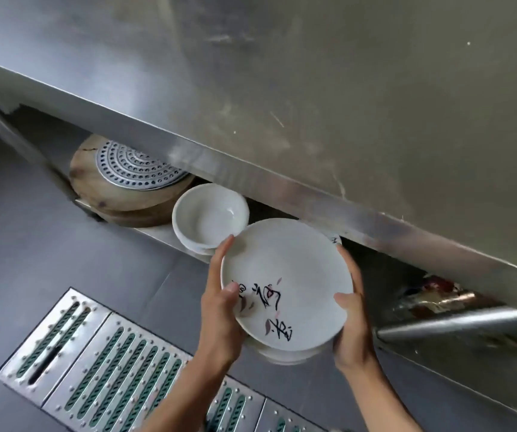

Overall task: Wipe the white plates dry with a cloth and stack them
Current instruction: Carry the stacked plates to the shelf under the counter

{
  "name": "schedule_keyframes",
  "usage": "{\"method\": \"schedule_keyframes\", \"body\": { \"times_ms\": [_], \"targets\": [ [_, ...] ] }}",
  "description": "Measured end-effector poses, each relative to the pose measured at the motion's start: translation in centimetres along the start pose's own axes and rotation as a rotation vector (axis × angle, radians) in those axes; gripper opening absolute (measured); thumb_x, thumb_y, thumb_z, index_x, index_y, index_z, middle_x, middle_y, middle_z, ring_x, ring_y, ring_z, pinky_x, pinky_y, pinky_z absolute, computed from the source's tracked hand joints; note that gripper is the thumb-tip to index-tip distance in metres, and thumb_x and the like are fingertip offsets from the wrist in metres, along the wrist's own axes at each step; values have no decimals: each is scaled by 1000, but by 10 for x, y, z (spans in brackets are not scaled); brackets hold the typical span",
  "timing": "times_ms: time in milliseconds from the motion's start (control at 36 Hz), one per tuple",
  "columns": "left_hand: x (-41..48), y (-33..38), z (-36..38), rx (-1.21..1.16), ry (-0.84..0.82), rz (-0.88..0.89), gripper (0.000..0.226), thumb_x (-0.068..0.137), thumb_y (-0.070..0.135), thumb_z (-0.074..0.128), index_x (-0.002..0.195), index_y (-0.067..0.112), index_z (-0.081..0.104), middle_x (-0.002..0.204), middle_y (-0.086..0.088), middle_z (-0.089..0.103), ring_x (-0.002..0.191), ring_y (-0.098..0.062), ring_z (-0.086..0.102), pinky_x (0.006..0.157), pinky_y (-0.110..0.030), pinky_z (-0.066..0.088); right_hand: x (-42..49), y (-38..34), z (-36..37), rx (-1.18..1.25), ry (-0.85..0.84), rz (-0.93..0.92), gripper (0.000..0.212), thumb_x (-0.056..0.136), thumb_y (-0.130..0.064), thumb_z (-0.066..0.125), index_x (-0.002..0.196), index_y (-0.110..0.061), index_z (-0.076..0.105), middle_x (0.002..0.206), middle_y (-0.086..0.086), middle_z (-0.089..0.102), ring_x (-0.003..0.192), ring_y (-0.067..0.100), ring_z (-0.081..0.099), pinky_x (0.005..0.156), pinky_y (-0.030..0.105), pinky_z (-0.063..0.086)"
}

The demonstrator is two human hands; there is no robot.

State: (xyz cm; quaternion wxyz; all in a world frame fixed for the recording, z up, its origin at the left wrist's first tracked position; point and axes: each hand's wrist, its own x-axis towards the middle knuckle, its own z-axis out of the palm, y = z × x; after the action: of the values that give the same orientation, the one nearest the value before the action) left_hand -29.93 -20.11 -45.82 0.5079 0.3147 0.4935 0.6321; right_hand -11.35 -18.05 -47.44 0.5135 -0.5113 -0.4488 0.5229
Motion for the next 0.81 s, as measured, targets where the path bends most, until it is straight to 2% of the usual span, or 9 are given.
{"method": "schedule_keyframes", "body": {
  "times_ms": [56,139,222,278,361,417,472,611,806],
  "targets": [
    [16,-28,11,36,-48,33,69,69,40,51,138,45,56,141,5,61,127,-19,60,99,-41,53,15,20,-15,-5,32,-37,73,75,-38,50,147,-33,44,145,-2,53,135,24,47,106,65,38],
    [40,-68,24,37,-105,47,66,72,39,49,137,50,55,133,19,64,122,-6,62,88,-22,55,40,49,-34,-9,71,-108,71,74,-40,51,145,-35,47,143,-4,55,133,22,49,105,65,40],
    [68,-108,34,47,-158,70,69,72,36,48,139,50,53,130,20,66,118,-4,64,86,-18,54,66,80,-49,-9,123,-181,70,73,-43,52,142,-37,49,141,-6,56,132,20,50,106,63,40],
    [88,-126,38,86,-170,90,66,76,36,47,141,48,52,132,19,65,120,-4,62,90,-23,55,84,93,-56,-12,137,-195,69,73,-43,50,142,-37,50,142,-7,55,133,19,49,108,61,39],
    [115,-154,48,89,-220,126,60,84,38,48,144,47,50,136,10,64,128,-17,60,106,-50,50,107,116,-68,-19,162,-272,61,79,-35,47,141,-39,50,142,-9,55,134,16,48,111,56,38],
    [132,-169,55,104,-256,143,58,86,40,48,143,48,50,139,7,63,131,-23,58,109,-59,45,121,131,-76,-5,186,-296,60,80,-31,46,139,-39,52,140,-11,56,132,13,49,111,54,38],
    [144,-182,60,125,-274,172,56,88,41,47,144,49,49,140,8,62,133,-22,56,110,-60,44,129,144,-81,20,207,-299,62,76,-36,47,138,-41,53,139,-11,57,132,14,49,111,54,38],
    [158,-214,70,166,-274,249,53,93,41,43,145,49,47,141,15,60,132,-9,56,109,-49,46,148,165,-96,33,239,-306,62,74,-39,48,135,-44,55,138,-13,58,131,14,50,112,55,37],
    [184,-241,84,158,-245,243,52,95,44,41,146,50,46,142,18,59,132,-7,55,109,-45,46,180,177,-110,-16,217,-297,62,75,-35,47,135,-47,54,137,-17,58,129,7,51,105,44,41]
  ]
}}
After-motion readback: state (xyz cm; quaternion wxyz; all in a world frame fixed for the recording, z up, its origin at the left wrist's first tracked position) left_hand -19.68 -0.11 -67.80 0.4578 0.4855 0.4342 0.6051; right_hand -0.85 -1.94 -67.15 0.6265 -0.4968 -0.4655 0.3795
